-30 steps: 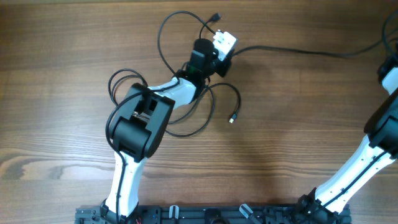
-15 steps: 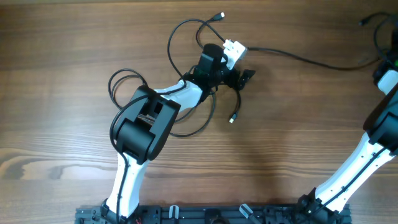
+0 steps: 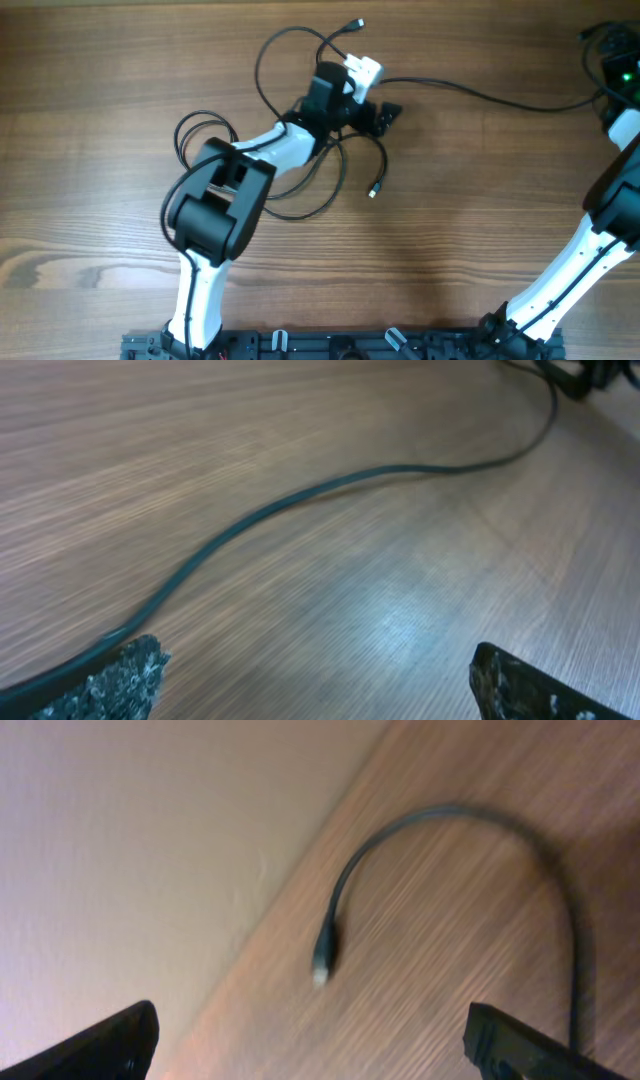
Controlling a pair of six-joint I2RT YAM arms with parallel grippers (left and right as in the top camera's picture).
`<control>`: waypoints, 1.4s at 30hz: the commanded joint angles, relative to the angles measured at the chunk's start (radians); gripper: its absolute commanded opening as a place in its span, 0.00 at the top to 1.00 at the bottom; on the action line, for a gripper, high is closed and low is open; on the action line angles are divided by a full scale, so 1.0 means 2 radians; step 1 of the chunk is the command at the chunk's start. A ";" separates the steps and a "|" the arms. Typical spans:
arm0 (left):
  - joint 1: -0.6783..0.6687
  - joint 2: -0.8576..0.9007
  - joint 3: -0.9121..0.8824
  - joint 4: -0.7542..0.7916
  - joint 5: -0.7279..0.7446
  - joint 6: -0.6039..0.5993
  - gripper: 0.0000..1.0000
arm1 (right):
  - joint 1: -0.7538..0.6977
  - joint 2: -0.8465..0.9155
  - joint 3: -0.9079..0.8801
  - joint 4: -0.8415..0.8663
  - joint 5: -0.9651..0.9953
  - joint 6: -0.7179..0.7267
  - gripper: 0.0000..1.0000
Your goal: Untangle cables
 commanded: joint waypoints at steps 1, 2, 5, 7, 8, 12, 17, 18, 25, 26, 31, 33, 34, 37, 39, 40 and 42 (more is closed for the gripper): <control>0.023 -0.034 0.007 -0.039 -0.014 -0.030 0.00 | 0.042 -0.076 0.009 -0.123 -0.039 -0.248 0.00; 0.024 -0.037 0.007 -0.052 -0.031 -0.030 0.00 | 0.049 -0.082 0.009 -0.154 -0.039 -0.278 0.00; 0.023 -0.045 0.007 -0.093 -0.081 -0.030 0.00 | 0.072 -0.094 0.009 -0.233 -0.039 -0.356 0.00; 0.023 -0.048 0.007 -0.114 -0.087 -0.037 0.00 | 0.083 -0.094 0.009 -0.268 -0.039 -0.385 0.00; 0.023 -0.050 0.007 -0.123 -0.086 -0.043 0.00 | 0.086 -0.094 0.009 -0.279 -0.039 -0.390 0.00; 0.023 -0.058 0.007 -0.157 -0.087 -0.045 0.00 | 0.095 -0.099 0.009 -0.321 -0.043 -0.406 0.00; 0.027 -0.059 0.007 -0.176 -0.090 -0.037 0.00 | 0.096 -0.104 0.008 -0.405 -0.043 -0.462 0.00; 0.027 -0.059 0.007 -0.183 -0.090 -0.037 0.00 | 0.096 -0.104 0.008 -0.422 -0.043 -0.475 0.00; 0.026 -0.058 0.006 -0.243 -0.092 -0.001 0.00 | 0.096 -0.104 0.008 -0.493 -0.043 -0.493 0.00; 0.026 -0.056 0.006 -0.246 -0.093 0.002 0.00 | 0.096 -0.104 0.007 -0.500 -0.043 -0.494 0.00; 0.025 -0.042 0.006 -0.237 -0.116 0.002 0.00 | 0.096 -0.104 -0.006 -0.525 0.003 -0.492 0.00; 0.025 -0.038 0.006 -0.227 -0.116 0.002 0.02 | 0.096 -0.104 -0.013 -0.523 0.004 -0.493 0.00; 0.025 -0.037 0.006 -0.220 -0.116 0.002 0.04 | 0.096 -0.104 -0.013 -0.524 0.004 -0.492 0.00; 0.023 -0.037 0.006 -0.211 -0.116 0.003 0.11 | 0.096 -0.104 -0.013 -0.532 0.004 -0.487 0.00; 0.021 -0.035 0.006 -0.211 -0.116 0.002 0.08 | 0.096 -0.104 -0.018 -0.531 0.005 -0.488 0.00; 0.019 -0.031 0.006 -0.206 -0.116 0.002 0.04 | 0.096 -0.104 -0.019 -0.531 0.011 -0.487 0.00; 0.012 -0.023 0.006 -0.189 -0.116 0.002 0.00 | 0.097 -0.103 -0.026 -0.518 0.037 -0.468 0.00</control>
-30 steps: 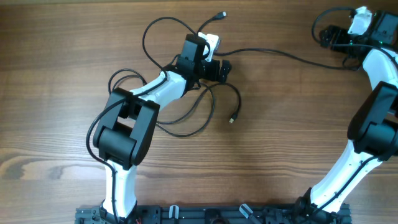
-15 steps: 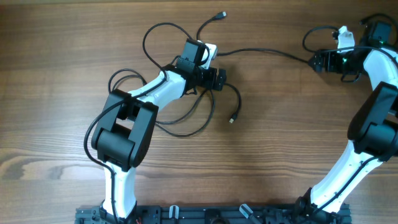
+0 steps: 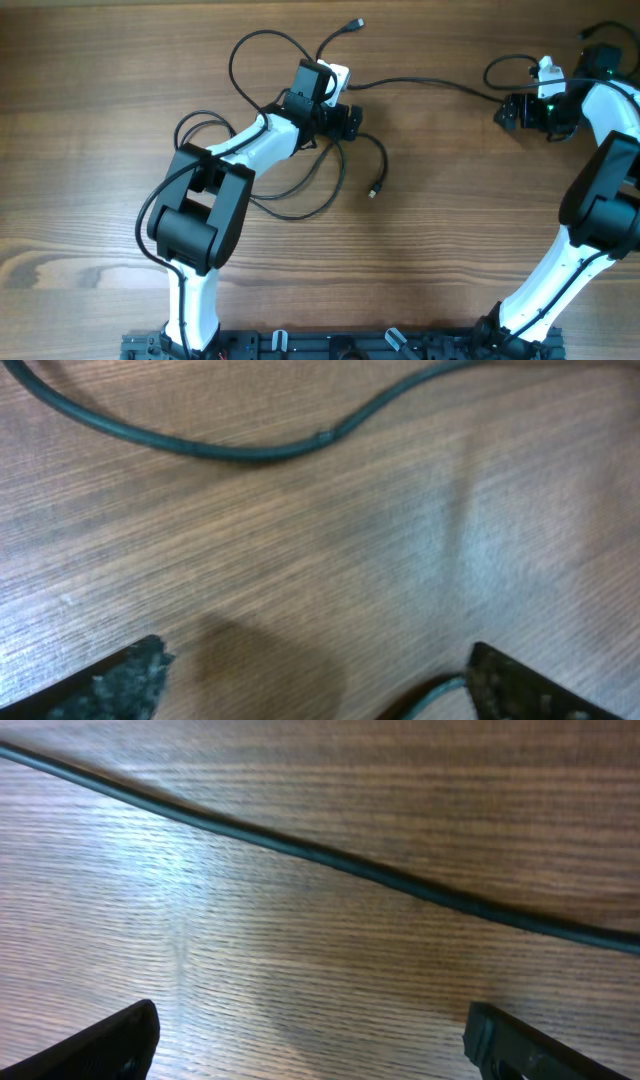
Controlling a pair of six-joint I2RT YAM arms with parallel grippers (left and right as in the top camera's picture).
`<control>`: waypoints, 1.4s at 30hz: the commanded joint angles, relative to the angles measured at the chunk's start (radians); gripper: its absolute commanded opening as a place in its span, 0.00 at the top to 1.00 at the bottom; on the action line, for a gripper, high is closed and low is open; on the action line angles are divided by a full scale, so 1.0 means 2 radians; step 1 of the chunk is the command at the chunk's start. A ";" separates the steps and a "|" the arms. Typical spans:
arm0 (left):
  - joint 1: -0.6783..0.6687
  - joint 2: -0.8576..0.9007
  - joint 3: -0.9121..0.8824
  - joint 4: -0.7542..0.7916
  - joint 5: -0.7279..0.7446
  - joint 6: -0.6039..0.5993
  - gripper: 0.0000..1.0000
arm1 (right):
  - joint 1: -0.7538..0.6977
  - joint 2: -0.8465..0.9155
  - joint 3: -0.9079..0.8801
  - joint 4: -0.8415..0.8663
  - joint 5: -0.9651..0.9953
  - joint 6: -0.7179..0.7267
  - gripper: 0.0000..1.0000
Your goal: Untangle cables
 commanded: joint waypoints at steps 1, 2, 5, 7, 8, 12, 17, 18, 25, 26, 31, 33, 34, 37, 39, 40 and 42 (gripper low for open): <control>-0.016 0.026 0.004 0.028 -0.004 0.004 0.00 | 0.002 -0.013 -0.016 0.017 0.048 0.021 0.00; -0.021 0.029 0.004 0.035 -0.004 0.004 0.00 | 0.003 -0.013 -0.019 0.019 0.053 0.021 0.00; -0.036 0.043 0.004 0.052 -0.018 0.004 0.00 | 0.003 -0.013 -0.032 0.029 0.054 0.016 0.00; -0.043 0.047 0.004 0.052 -0.047 0.004 0.00 | 0.003 -0.013 -0.042 0.037 0.055 0.016 0.00; -0.044 0.049 0.004 0.052 -0.052 0.004 0.00 | 0.003 -0.013 -0.046 0.042 0.055 0.016 0.00; -0.044 0.065 0.004 0.061 -0.068 0.004 0.00 | 0.003 -0.013 -0.066 0.060 0.056 0.022 0.00; -0.044 0.083 0.004 0.073 -0.068 0.001 0.00 | 0.003 -0.013 -0.075 0.076 0.101 0.048 0.00; -0.044 0.084 0.004 0.075 -0.068 -0.002 0.00 | 0.003 -0.013 -0.075 0.076 0.103 0.049 0.00; -0.044 0.085 0.004 0.086 -0.111 -0.017 0.00 | 0.003 -0.013 -0.105 0.134 0.102 0.029 0.00; -0.044 0.085 0.004 0.088 -0.111 -0.017 0.00 | 0.003 -0.013 -0.110 0.144 0.101 0.029 0.00; -0.044 0.095 0.004 0.100 -0.133 -0.039 0.00 | 0.003 -0.013 -0.132 0.197 0.101 0.029 0.00; -0.044 0.106 0.004 0.108 -0.133 -0.039 0.00 | 0.003 -0.013 -0.145 0.220 0.097 0.029 0.00; -0.044 0.112 0.004 0.114 -0.133 -0.039 0.00 | 0.003 -0.012 -0.151 0.232 0.092 0.029 0.01; -0.044 0.123 0.004 0.133 -0.133 -0.039 0.00 | 0.003 -0.011 -0.170 0.269 0.068 0.030 0.00; -0.042 0.125 0.004 0.149 -0.133 -0.039 0.00 | 0.005 -0.007 -0.177 0.290 0.054 0.030 0.00; -0.041 0.125 0.004 0.162 -0.133 -0.039 0.00 | 0.006 -0.004 -0.177 0.296 0.049 0.031 0.00; -0.035 0.129 0.004 0.190 -0.133 -0.039 0.00 | 0.016 0.010 -0.177 0.316 0.048 0.030 0.00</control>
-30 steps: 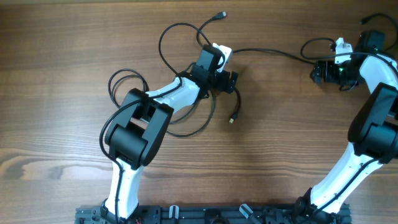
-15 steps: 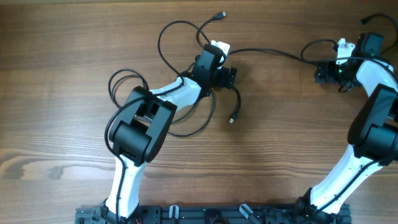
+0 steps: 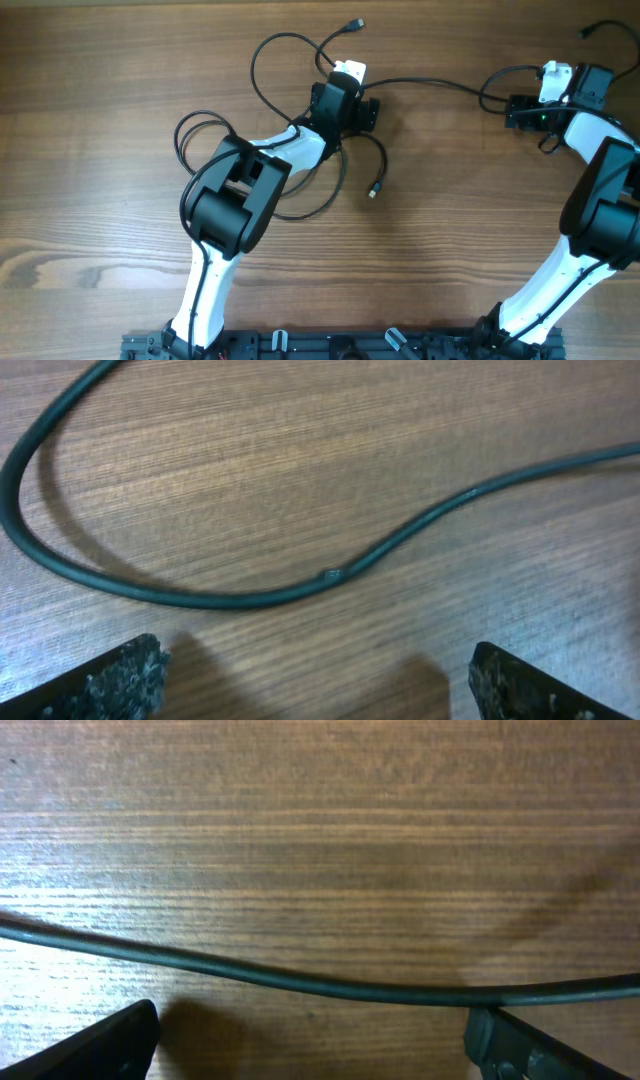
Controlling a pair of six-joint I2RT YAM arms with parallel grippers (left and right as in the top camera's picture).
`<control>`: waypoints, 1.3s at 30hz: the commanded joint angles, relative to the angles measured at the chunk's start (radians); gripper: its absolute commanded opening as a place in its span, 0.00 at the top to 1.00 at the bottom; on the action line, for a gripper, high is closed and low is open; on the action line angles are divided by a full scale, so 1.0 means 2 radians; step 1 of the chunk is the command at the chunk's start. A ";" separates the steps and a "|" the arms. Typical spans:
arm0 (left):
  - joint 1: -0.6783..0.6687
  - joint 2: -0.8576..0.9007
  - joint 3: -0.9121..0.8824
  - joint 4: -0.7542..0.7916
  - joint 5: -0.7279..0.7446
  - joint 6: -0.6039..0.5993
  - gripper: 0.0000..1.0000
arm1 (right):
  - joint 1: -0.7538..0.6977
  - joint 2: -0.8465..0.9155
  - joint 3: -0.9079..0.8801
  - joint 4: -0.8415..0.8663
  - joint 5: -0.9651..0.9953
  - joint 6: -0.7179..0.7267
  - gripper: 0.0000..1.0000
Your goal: Untangle cables
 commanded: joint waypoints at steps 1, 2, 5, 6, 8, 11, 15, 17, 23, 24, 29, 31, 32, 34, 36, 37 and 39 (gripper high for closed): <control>0.011 0.042 -0.013 0.021 0.006 -0.018 0.01 | 0.017 0.046 -0.022 0.010 -0.022 0.001 0.00; 0.015 0.046 -0.013 0.031 0.006 -0.018 0.01 | 0.023 0.053 -0.022 0.020 -0.021 0.001 0.00; 0.025 0.061 -0.013 0.050 0.006 -0.018 0.03 | 0.037 0.069 -0.022 0.046 -0.021 0.001 0.00; 0.027 0.063 -0.013 0.052 0.006 -0.018 0.03 | 0.041 0.073 -0.022 0.053 -0.021 0.003 0.00; 0.035 0.073 -0.013 0.064 0.006 -0.018 0.02 | 0.051 0.087 -0.022 0.078 -0.021 0.017 0.00; 0.043 0.088 -0.013 0.102 0.006 -0.018 0.00 | 0.063 0.108 -0.021 0.118 -0.021 0.049 0.00; 0.055 0.115 -0.013 0.174 0.006 -0.017 0.00 | 0.073 0.128 -0.021 0.168 -0.021 0.071 0.00; 0.060 0.125 -0.012 0.202 0.006 -0.017 0.00 | 0.074 0.134 -0.021 0.194 -0.021 0.083 0.00; 0.071 0.142 -0.005 0.239 0.006 -0.018 0.00 | 0.074 0.134 -0.021 0.251 -0.021 0.106 0.00; 0.073 0.142 -0.005 0.239 0.006 -0.018 0.00 | 0.074 0.134 -0.021 0.254 -0.021 0.108 0.00; 0.074 0.141 -0.002 0.260 0.006 -0.018 0.01 | 0.074 0.134 -0.021 0.255 -0.021 0.108 0.00; 0.074 0.141 0.000 0.262 0.006 -0.018 0.00 | 0.074 0.132 -0.021 0.249 -0.022 0.107 0.00; 0.074 0.140 0.000 0.261 0.006 -0.020 0.00 | 0.074 0.129 -0.021 0.244 -0.021 0.108 0.00; 0.074 0.130 0.000 0.257 0.015 -0.044 0.00 | 0.074 0.111 -0.021 0.227 -0.021 0.103 0.00; 0.074 0.109 0.000 0.243 0.053 -0.044 0.00 | 0.074 0.081 -0.021 0.211 -0.022 0.094 0.00; 0.074 0.099 0.000 0.234 0.060 -0.044 0.00 | 0.074 0.067 -0.021 0.203 -0.023 0.086 0.00; 0.074 0.073 0.000 0.210 0.059 -0.044 0.00 | 0.074 0.032 -0.021 0.183 -0.037 0.067 0.00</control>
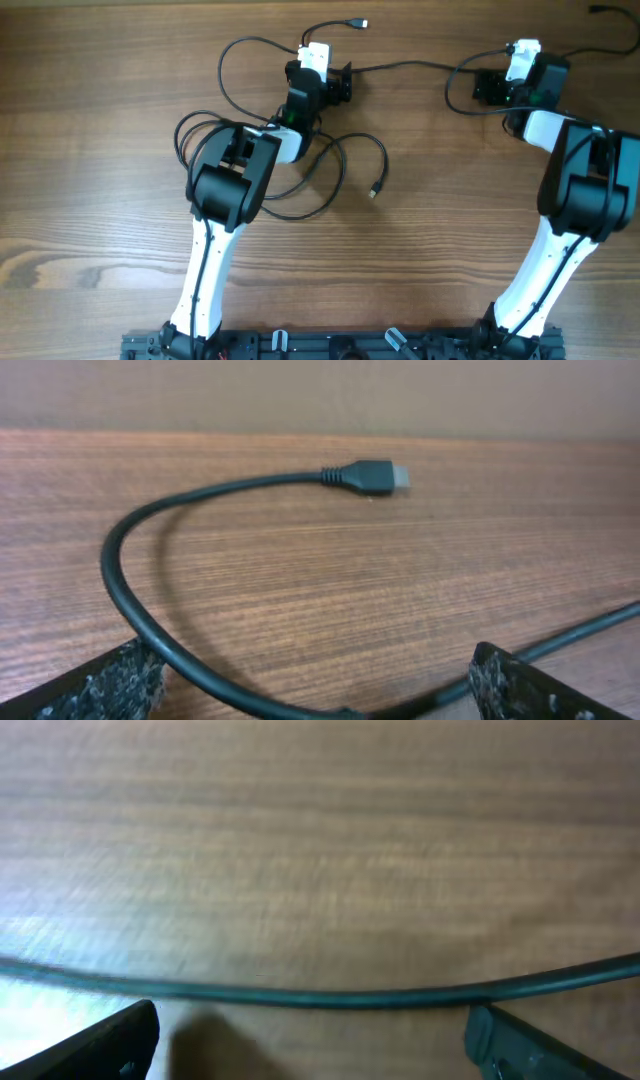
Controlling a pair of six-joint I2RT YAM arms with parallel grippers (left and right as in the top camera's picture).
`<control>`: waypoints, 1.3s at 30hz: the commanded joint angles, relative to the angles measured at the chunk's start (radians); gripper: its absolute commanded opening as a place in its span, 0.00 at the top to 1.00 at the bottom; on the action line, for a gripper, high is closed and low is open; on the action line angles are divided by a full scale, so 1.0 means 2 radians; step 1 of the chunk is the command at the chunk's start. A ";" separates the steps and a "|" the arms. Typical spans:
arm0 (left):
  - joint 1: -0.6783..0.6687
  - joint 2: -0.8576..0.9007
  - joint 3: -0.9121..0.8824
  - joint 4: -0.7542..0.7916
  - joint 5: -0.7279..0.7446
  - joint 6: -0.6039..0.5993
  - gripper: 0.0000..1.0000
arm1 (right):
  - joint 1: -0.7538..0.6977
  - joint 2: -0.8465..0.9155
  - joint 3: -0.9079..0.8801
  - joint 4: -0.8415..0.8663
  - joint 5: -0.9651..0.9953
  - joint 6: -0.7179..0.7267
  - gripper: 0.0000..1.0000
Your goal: Untangle cables
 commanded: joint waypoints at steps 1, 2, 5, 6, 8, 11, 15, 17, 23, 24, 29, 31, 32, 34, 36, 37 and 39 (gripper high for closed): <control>0.004 -0.039 -0.012 -0.055 0.036 -0.035 0.00 | 0.004 -0.053 -0.018 -0.046 -0.026 -0.017 0.00; 0.004 -0.054 -0.012 -0.070 0.035 -0.035 0.00 | 0.004 -0.074 -0.018 -0.063 -0.025 -0.023 0.00; 0.005 -0.108 -0.012 -0.122 0.034 -0.035 0.00 | 0.004 -0.128 -0.018 -0.110 -0.023 -0.027 0.00; 0.005 -0.133 -0.012 -0.148 0.034 -0.035 0.00 | 0.004 -0.152 -0.018 -0.134 -0.023 -0.034 0.00; 0.005 -0.182 -0.012 -0.206 0.034 -0.034 0.00 | 0.004 -0.200 -0.018 -0.191 -0.023 -0.039 0.00; 0.005 -0.261 -0.012 -0.332 0.031 -0.034 0.00 | 0.004 -0.270 -0.018 -0.292 -0.023 -0.037 0.00; 0.005 -0.337 -0.012 -0.493 0.016 -0.035 0.00 | 0.004 -0.324 -0.018 -0.399 -0.076 -0.033 0.00; 0.005 -0.364 -0.012 -0.568 -0.009 -0.035 0.00 | 0.004 -0.339 -0.018 -0.436 -0.113 -0.033 0.00; 0.005 -0.397 -0.012 -0.760 -0.017 -0.035 0.07 | 0.013 -0.351 -0.018 -0.515 -0.228 -0.009 0.00; 0.005 -0.397 -0.014 -0.780 -0.017 -0.035 0.09 | 0.022 -0.351 -0.018 -0.521 -0.227 -0.005 0.00; 0.005 -0.399 -0.018 -0.826 -0.017 -0.035 0.14 | 0.097 -0.351 -0.018 -0.536 -0.218 0.016 0.00; 0.005 -0.404 -0.019 -0.836 -0.017 -0.035 0.15 | 0.130 -0.351 -0.018 -0.534 -0.194 0.031 0.00; 0.005 -0.408 -0.019 -0.839 -0.017 -0.035 0.16 | 0.148 -0.351 -0.018 -0.534 -0.179 0.038 0.00; 0.008 -0.421 -0.023 -0.839 -0.017 -0.037 0.16 | 0.193 -0.348 -0.018 -0.531 -0.141 0.064 0.00; 0.020 -0.436 -0.027 -0.840 -0.017 -0.047 0.15 | 0.222 -0.346 -0.018 -0.527 -0.126 0.083 0.00; 0.028 -0.443 -0.030 -0.840 -0.017 -0.048 0.15 | 0.231 -0.345 -0.018 -0.525 -0.121 0.097 0.00; 0.055 -0.466 -0.039 -0.842 -0.017 -0.057 0.15 | 0.247 -0.342 -0.018 -0.509 -0.117 0.169 0.00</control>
